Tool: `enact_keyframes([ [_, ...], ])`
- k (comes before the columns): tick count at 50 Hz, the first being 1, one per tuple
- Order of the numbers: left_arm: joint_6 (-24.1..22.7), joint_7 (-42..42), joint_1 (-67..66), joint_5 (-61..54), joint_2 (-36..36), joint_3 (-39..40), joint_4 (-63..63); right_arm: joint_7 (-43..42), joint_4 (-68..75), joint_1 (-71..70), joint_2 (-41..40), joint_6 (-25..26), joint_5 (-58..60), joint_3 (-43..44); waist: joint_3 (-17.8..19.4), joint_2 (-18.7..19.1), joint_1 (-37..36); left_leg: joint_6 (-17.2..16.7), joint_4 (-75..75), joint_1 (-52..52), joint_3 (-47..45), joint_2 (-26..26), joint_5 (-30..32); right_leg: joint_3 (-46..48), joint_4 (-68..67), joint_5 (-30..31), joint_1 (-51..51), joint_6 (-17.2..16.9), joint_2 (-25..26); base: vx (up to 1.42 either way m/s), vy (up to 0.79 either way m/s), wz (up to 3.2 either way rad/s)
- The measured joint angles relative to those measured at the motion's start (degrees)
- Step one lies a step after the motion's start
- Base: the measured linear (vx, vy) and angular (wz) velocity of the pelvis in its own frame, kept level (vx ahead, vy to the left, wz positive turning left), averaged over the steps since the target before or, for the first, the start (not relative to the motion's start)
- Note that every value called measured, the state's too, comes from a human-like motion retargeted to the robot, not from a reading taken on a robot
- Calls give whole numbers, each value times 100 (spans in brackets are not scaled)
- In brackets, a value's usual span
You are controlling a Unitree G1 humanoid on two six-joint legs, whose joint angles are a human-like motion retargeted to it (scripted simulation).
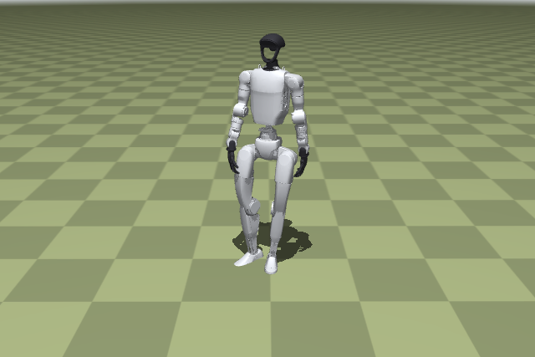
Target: In place motions
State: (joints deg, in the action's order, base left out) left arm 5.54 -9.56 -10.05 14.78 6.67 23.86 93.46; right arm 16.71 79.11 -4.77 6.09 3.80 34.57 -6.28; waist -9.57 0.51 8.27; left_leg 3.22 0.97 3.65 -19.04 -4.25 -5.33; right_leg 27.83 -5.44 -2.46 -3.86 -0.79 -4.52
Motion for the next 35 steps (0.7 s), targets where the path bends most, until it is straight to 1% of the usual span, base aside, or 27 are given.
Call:
enact_keyframes([
  [3,13,-5,48,-9,38,34,-22,-145,155,79,65,62,21,148,42,48,55,11,52,13,159,52,-59,99,-512,-79,-115,-13,0,28,-9,19],
  [5,2,-12,93,-38,70,51,-80,-269,253,118,95,118,-17,221,118,111,9,-7,70,-7,143,179,-92,-54,-1242,34,-412,47,19,23,-10,-26],
  [7,-11,-36,153,-109,112,-9,-143,-365,317,151,130,159,-101,289,313,234,51,-12,91,-83,127,370,-80,-288,-1983,40,-784,229,151,13,-10,-6],
  [9,7,-56,270,-131,179,-84,-141,-432,354,196,152,182,-164,386,475,312,272,27,96,-129,223,460,-52,-202,-2143,-143,-1071,306,172,6,-8,36],
  [10,28,-54,345,-108,214,-97,-121,-460,367,219,156,187,-189,432,534,321,344,54,85,-149,218,475,-43,-188,-2077,-247,-1208,408,186,3,-7,13],
  [13,63,8,514,13,274,-242,-155,-515,447,356,203,174,-321,596,669,403,491,119,118,-142,257,590,-23,-42,-1648,-662,-1906,946,190,2,-7,-14],
  [15,38,-56,615,-5,319,-401,-283,-483,507,374,254,210,-362,651,733,152,26,158,36,-269,-342,430,-56,-813,-1604,-991,-2590,1181,335,-5,-8,-206],
  [16,20,-99,683,-30,343,-464,-348,-472,529,360,277,236,-394,675,797,-25,-230,168,-27,-341,-693,301,-64,-1245,-1570,-1086,-2901,1338,519,-13,-7,-199],
  [17,6,-139,752,-53,371,-552,-401,-456,551,365,280,251,-454,732,899,-24,-194,174,-37,-371,-711,324,-52,-1325,-1512,-1142,-3172,1470,571,-15,-1,73],
  [18,-3,-172,821,-70,406,-691,-427,-428,575,409,243,244,-570,855,1076,336,424,173,61,-319,-65,652,-4,-701,-1405,-1118,-3362,1552,356,-12,12,266],
  [20,3,-209,978,-26,404,-781,-458,-427,629,420,291,308,-859,927,1333,683,1105,280,154,-273,512,838,4,-185,-1404,-1209,-3712,1579,-40,-7,27,234],
  [22,32,-204,1164,51,427,-823,-456,-441,732,373,333,327,-1037,952,1348,580,1109,350,149,-262,383,681,-3,-580,-1640,-1275,-4292,1579,-296,-2,20,24],
  [24,32,-180,1292,76,427,-949,-470,-466,788,426,356,349,-1043,992,1484,686,1374,414,251,-236,619,730,-15,-740,-1718,-1189,-4665,1579,-535,3,24,79],
  [27,14,-208,1429,81,400,-1037,-547,-476,863,489,376,379,-860,967,1549,718,1575,476,396,-158,776,698,-43,-1091,-1822,-1057,-5152,1579,-825,7,14,51],
  [31,-59,-287,1459,14,287,-1063,-733,-426,938,534,377,400,-491,873,1575,699,1641,515,495,-116,821,646,-63,-1389,-1807,-930,-5478,1579,-997,6,8,16],
  [35,-107,-316,1416,-26,176,-1051,-748,-301,932,560,346,379,-246,813,1546,663,1694,481,493,-107,896,616,-18,-1419,-1796,-887,-5348,1579,-1055,3,-4,11],
])
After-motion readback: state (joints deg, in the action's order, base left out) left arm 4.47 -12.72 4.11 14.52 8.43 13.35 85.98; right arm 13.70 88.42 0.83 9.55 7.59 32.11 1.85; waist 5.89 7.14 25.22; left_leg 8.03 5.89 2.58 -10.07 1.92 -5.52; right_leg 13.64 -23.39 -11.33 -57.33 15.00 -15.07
